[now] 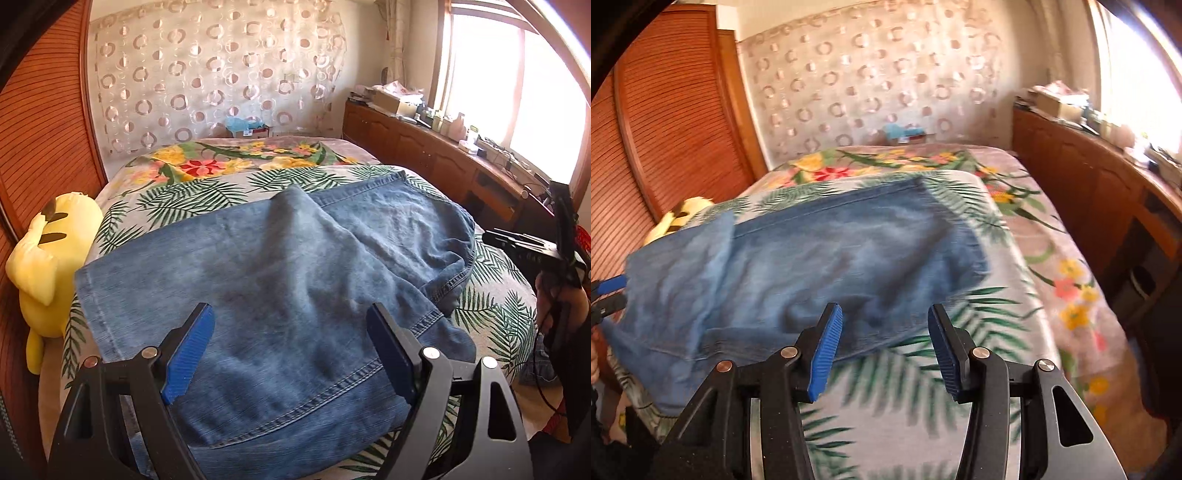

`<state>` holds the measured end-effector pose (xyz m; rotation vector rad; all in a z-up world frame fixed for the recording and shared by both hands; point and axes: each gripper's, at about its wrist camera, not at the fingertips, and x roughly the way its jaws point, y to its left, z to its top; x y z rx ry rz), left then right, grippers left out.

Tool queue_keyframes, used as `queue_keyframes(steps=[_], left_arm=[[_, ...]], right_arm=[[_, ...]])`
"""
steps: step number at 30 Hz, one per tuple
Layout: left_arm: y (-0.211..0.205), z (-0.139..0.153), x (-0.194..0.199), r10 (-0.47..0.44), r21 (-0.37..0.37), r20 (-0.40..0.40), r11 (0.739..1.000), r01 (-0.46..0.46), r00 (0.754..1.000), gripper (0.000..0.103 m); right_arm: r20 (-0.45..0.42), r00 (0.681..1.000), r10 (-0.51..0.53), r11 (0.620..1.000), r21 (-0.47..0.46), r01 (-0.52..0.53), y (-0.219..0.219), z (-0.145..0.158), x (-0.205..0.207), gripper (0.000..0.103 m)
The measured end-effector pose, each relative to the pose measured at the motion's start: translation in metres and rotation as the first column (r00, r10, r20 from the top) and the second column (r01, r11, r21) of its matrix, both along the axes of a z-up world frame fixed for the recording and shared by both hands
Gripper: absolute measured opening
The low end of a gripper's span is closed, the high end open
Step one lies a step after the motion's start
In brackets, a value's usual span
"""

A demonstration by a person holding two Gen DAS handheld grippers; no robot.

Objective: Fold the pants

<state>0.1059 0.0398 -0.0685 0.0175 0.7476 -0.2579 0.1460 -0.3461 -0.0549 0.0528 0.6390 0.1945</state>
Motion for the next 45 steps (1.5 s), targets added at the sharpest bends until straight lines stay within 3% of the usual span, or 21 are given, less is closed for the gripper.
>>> queue_keyframes(steps=[4, 9, 15, 25, 27, 31, 32, 37, 45], left_arm=[[-0.006, 0.001, 0.0, -0.016, 0.003, 0.006, 1.0, 0.016, 1.0, 0.085], [-0.01, -0.001, 0.0, -0.025, 0.004, -0.001, 1.0, 0.025, 1.0, 0.085], [-0.01, -0.004, 0.001, -0.023, 0.006, -0.008, 1.0, 0.023, 1.0, 0.085], [-0.001, -0.005, 0.0, -0.008, -0.005, -0.007, 1.0, 0.008, 1.0, 0.085], [0.002, -0.005, -0.001, -0.002, -0.005, -0.006, 1.0, 0.002, 1.0, 0.085], [0.006, -0.002, -0.003, 0.006, -0.006, 0.0, 1.0, -0.006, 1.0, 0.085], [0.008, -0.001, -0.004, 0.009, -0.006, 0.002, 1.0, -0.009, 1.0, 0.085], [0.014, 0.007, -0.01, 0.018, -0.01, 0.021, 1.0, -0.018, 1.0, 0.085], [0.017, 0.024, -0.025, 0.007, -0.033, 0.06, 0.999, -0.005, 0.998, 0.085]], right_arm=[[-0.02, 0.998, -0.059, 0.998, -0.026, 0.059, -0.012, -0.002, 0.006, 0.05], [-0.063, 0.995, -0.082, 0.997, 0.006, 0.083, -0.021, 0.0, 0.019, 0.05], [-0.121, 0.989, -0.086, 0.994, 0.056, 0.093, -0.023, 0.003, 0.047, 0.05], [-0.181, 0.979, -0.093, 0.993, 0.053, 0.104, -0.019, 0.002, 0.069, 0.05], [-0.165, 0.981, -0.099, 0.993, 0.042, 0.108, -0.018, 0.004, 0.069, 0.044], [-0.141, 0.985, -0.094, 0.994, 0.033, 0.1, -0.017, 0.007, 0.068, 0.011], [-0.137, 0.987, -0.081, 0.995, 0.039, 0.087, -0.016, 0.008, 0.067, 0.008], [-0.075, 0.997, -0.013, 0.999, 0.029, 0.015, 0.001, 0.032, 0.055, 0.007], [0.064, 0.99, 0.123, 0.992, -0.023, -0.122, 0.058, 0.098, 0.019, 0.006]])
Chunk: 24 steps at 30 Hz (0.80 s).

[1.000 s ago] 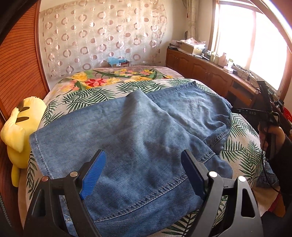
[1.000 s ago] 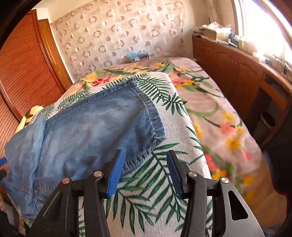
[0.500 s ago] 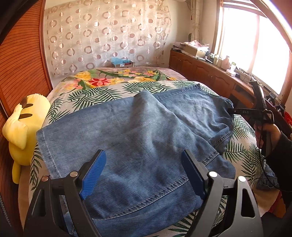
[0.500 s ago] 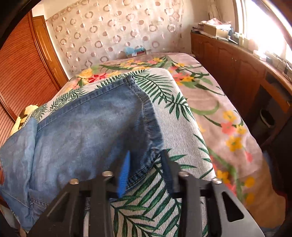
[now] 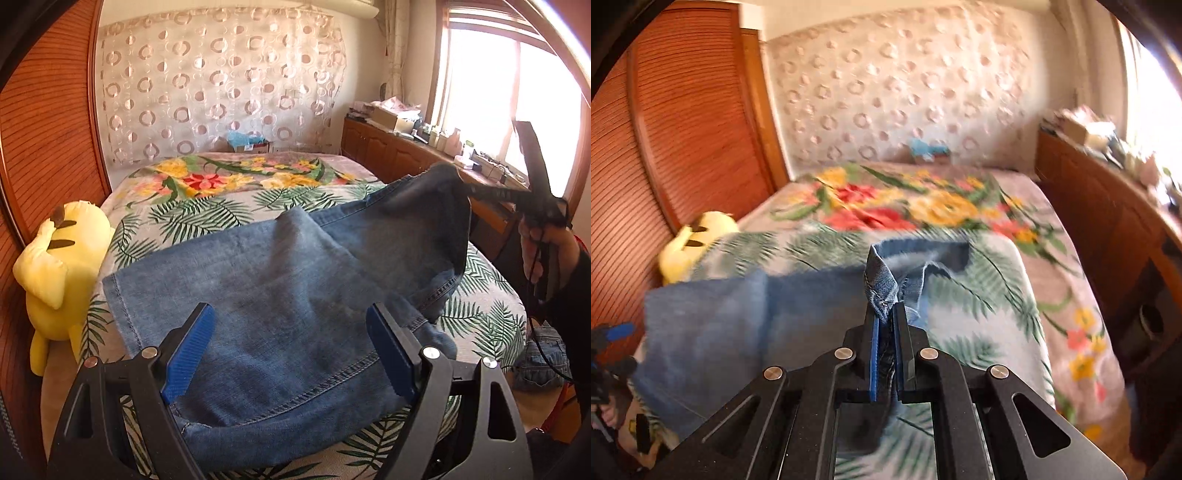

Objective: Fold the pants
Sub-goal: 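Grasp the jeans leg end with the right gripper and fold it over the jeans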

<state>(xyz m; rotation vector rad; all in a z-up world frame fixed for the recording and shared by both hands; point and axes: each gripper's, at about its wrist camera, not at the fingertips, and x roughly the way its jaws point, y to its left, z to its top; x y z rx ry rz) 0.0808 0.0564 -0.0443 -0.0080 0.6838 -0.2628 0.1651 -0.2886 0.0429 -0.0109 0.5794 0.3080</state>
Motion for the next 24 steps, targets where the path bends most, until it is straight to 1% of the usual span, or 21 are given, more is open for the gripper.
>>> queue_keyframes(steps=[5, 9, 12, 17, 19, 20, 22, 24], left_arm=[[0.007, 0.011, -0.009, -0.003, 0.001, 0.027, 1.0, 0.003, 1.0, 0.085], [0.018, 0.014, -0.014, 0.014, 0.005, 0.036, 1.0, -0.014, 0.999, 0.085], [0.026, 0.015, -0.016, 0.033, -0.001, 0.038, 0.999, -0.033, 0.999, 0.085], [0.038, 0.018, -0.024, 0.05, -0.01, 0.054, 0.999, -0.05, 0.997, 0.085], [0.043, 0.018, -0.026, 0.056, -0.007, 0.054, 0.998, -0.056, 0.997, 0.085], [0.045, 0.017, -0.028, 0.06, -0.007, 0.053, 0.998, -0.06, 0.997, 0.085], [0.051, 0.016, -0.029, 0.071, -0.012, 0.05, 0.997, -0.071, 0.996, 0.085], [0.054, 0.014, -0.029, 0.079, -0.014, 0.046, 0.997, -0.079, 0.996, 0.085]], right_arm=[[0.064, 0.993, 0.099, 0.995, -0.01, -0.099, 0.037, 0.027, -0.023, 0.006], [0.103, 0.977, 0.188, 0.982, -0.02, -0.187, 0.067, 0.041, -0.04, 0.006], [0.125, 0.958, 0.258, 0.966, -0.028, -0.256, 0.088, 0.048, -0.049, 0.006], [0.126, 0.927, 0.353, 0.936, -0.047, -0.35, 0.119, 0.053, -0.055, 0.006], [0.118, 0.911, 0.395, 0.919, -0.036, -0.394, 0.127, 0.052, -0.057, 0.006], [0.111, 0.906, 0.409, 0.912, -0.032, -0.408, 0.126, 0.05, -0.05, 0.006], [0.076, 0.895, 0.439, 0.899, -0.033, -0.437, 0.123, 0.041, -0.042, 0.006], [0.032, 0.896, 0.442, 0.896, -0.048, -0.441, 0.122, 0.035, -0.03, 0.006]])
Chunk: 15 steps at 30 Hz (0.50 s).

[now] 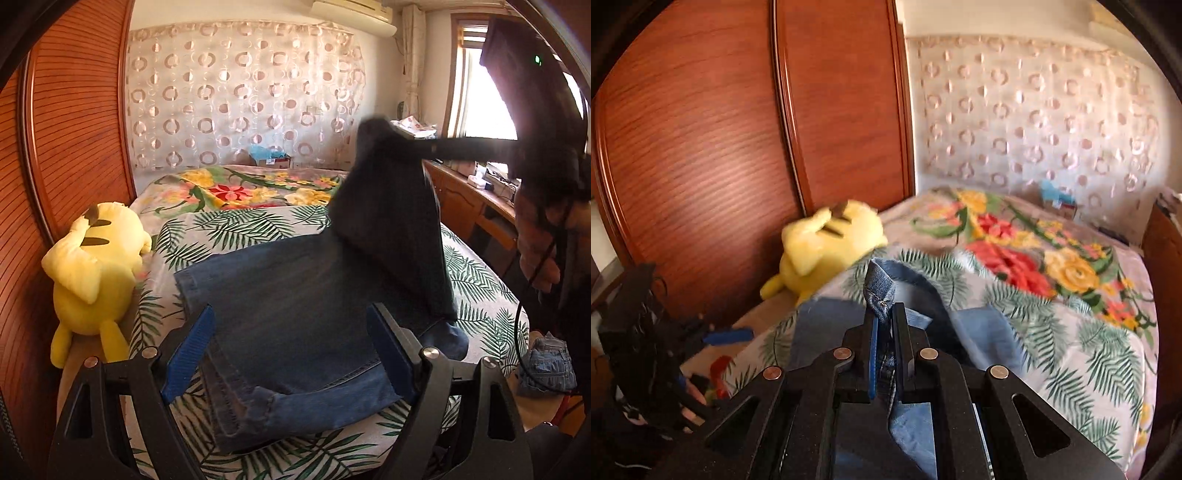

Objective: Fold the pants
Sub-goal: 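Grasp the jeans leg end with the right gripper and fold it over the jeans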

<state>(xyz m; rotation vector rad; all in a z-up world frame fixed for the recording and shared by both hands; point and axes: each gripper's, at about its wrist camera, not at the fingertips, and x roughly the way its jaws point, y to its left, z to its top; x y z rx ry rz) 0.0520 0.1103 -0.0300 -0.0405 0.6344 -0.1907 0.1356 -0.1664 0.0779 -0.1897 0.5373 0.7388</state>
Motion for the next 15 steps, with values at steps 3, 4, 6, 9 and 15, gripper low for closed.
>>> queue_keyframes(steps=[3, 4, 6, 9, 15], left_arm=[[0.003, -0.002, 0.001, 0.007, -0.004, -0.005, 1.0, -0.007, 1.0, 0.085], [0.003, -0.002, 0.002, 0.007, -0.006, -0.006, 1.0, -0.007, 1.0, 0.085], [0.0, -0.003, 0.005, 0.001, -0.006, -0.01, 1.0, -0.001, 1.0, 0.085], [-0.007, -0.004, 0.009, -0.014, -0.005, -0.015, 1.0, 0.014, 1.0, 0.085], [-0.021, -0.017, 0.024, -0.047, 0.015, -0.052, 0.999, 0.048, 0.998, 0.085]], right_arm=[[-0.023, 1.0, 0.001, 0.999, -0.044, -0.002, -0.004, -0.008, 0.009, 0.017], [-0.026, 1.0, 0.0, 0.999, -0.047, -0.001, -0.006, -0.009, 0.01, 0.025], [-0.024, 1.0, -0.017, 0.999, -0.039, 0.017, -0.013, -0.01, 0.014, 0.032], [-0.031, 0.999, -0.017, 0.999, -0.028, 0.016, -0.021, -0.01, 0.011, 0.037], [-0.029, 0.996, -0.083, 0.995, -0.059, 0.081, -0.024, -0.026, -0.006, 0.037]])
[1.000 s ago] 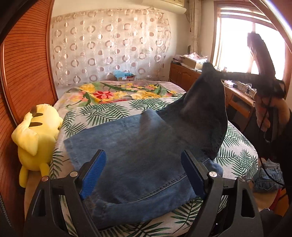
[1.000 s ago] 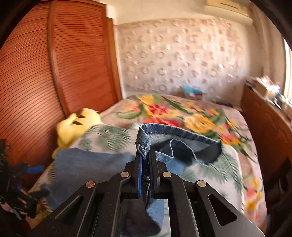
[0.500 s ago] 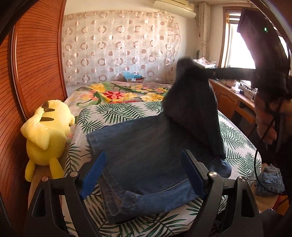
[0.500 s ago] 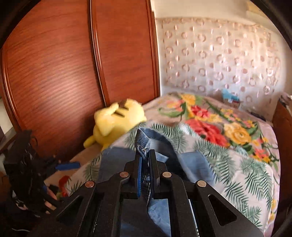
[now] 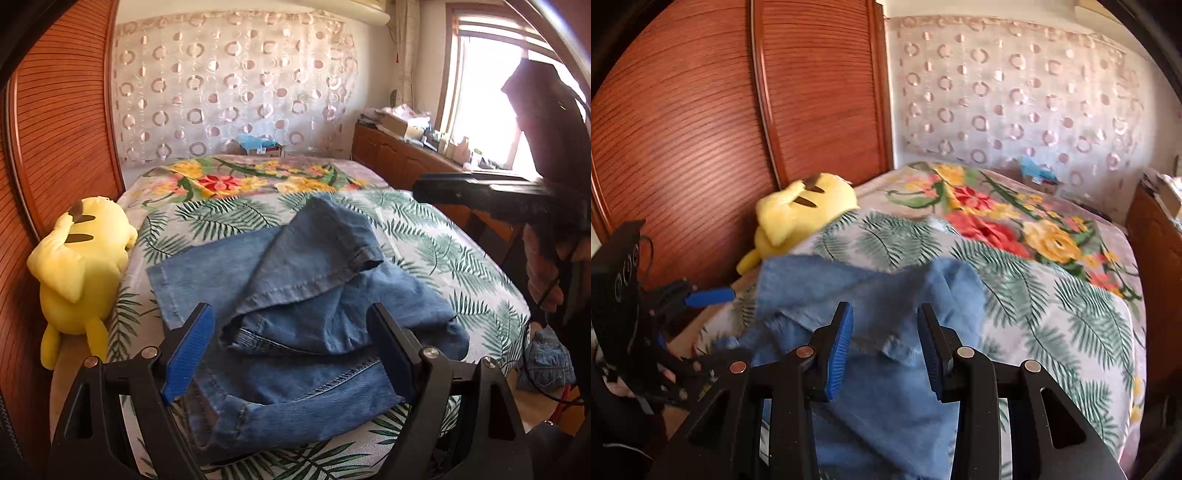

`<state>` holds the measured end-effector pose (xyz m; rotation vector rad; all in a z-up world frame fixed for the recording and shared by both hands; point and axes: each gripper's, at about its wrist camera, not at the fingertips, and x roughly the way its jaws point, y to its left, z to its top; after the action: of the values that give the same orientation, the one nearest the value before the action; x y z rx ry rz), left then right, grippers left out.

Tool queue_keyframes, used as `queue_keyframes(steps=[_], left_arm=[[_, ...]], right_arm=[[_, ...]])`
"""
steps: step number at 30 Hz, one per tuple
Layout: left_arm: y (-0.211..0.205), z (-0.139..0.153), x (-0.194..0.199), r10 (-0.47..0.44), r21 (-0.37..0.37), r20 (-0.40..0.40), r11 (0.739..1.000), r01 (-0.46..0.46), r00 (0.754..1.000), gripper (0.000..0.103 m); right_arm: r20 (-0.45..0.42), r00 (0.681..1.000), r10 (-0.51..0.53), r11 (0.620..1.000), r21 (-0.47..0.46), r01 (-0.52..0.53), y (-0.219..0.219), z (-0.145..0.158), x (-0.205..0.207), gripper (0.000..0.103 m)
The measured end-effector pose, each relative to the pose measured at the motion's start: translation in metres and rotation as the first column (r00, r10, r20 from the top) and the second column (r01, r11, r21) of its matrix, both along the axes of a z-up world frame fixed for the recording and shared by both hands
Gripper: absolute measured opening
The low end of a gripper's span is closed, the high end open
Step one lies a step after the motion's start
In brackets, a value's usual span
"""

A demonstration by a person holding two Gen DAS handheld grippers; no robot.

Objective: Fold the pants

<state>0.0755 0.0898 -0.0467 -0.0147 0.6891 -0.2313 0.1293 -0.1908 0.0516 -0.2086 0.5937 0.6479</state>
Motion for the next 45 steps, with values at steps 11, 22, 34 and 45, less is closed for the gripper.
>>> queue_keyframes(steps=[11, 22, 34, 45], left_arm=[[0.021, -0.032, 0.032, 0.061, 0.028, -0.083, 0.998, -0.059, 0.995, 0.071], [0.016, -0.05, 0.042, 0.018, 0.014, -0.131, 1.0, -0.016, 0.991, 0.015], [0.025, 0.037, -0.033, -0.01, -0.033, 0.085, 0.999, 0.013, 0.996, 0.006], [0.047, -0.013, -0.037, 0.107, 0.047, -0.043, 0.993, -0.105, 0.993, 0.006]], right_arm=[[-0.071, 0.997, -0.04, 0.998, -0.043, 0.037, 0.005, -0.046, -0.025, 0.037], [-0.09, 0.994, -0.056, 0.998, -0.038, 0.053, 0.008, -0.065, -0.03, 0.037], [-0.089, 0.992, -0.088, 0.996, 0.004, 0.089, -0.009, -0.067, -0.023, 0.037], [-0.084, 0.994, -0.063, 0.998, 0.005, 0.064, -0.005, -0.071, -0.026, 0.037]])
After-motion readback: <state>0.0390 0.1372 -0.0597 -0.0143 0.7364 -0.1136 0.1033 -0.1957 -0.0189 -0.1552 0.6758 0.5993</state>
